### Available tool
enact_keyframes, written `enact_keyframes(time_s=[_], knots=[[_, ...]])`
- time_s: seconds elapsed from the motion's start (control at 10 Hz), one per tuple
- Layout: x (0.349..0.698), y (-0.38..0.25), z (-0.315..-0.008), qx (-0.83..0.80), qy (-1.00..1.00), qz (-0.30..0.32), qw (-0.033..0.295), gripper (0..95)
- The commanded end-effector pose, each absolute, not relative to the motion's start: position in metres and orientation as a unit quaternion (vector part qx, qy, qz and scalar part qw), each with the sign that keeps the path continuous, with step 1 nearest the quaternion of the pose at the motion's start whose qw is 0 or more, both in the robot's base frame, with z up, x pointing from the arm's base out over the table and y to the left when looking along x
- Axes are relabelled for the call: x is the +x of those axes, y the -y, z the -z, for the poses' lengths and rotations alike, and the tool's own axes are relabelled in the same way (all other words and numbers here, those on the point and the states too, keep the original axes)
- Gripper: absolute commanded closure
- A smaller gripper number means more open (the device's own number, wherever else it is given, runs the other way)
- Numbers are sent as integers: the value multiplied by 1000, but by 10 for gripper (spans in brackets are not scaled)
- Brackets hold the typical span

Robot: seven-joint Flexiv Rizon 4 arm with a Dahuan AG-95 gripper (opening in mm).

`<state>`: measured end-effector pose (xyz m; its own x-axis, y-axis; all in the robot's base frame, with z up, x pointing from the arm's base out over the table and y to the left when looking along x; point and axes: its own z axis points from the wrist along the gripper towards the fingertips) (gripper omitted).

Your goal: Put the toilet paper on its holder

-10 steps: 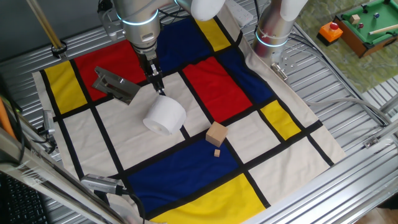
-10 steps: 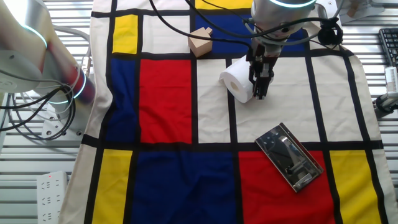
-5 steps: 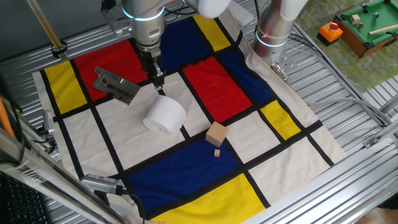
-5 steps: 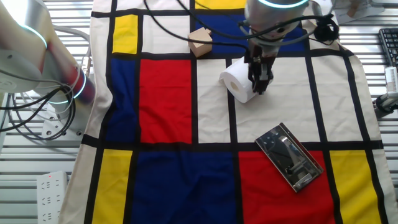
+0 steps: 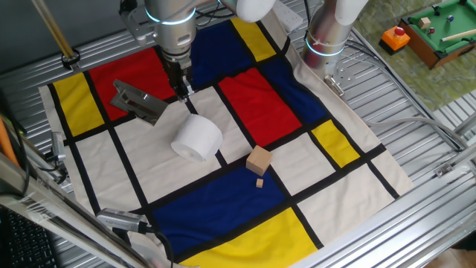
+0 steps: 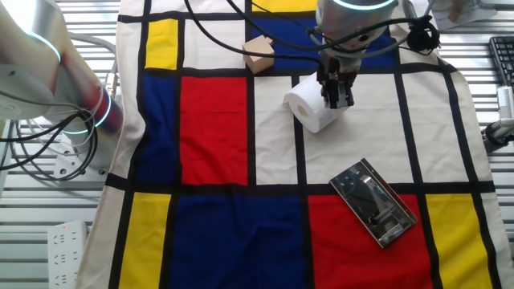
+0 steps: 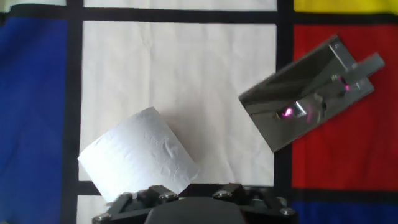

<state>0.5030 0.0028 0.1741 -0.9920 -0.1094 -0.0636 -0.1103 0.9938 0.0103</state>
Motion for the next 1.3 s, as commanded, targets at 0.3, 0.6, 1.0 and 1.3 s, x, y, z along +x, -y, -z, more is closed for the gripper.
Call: enact_keyframes(time_s=[0.3,0.6,1.0,1.3], knots=[[502,-3,-174,-88,-995,-12,34,950],[501,-5,-177,-120,-992,-6,32,950],[501,-5,-178,-101,-994,-4,34,950],[500,-6,-180,-110,-993,-6,33,950]])
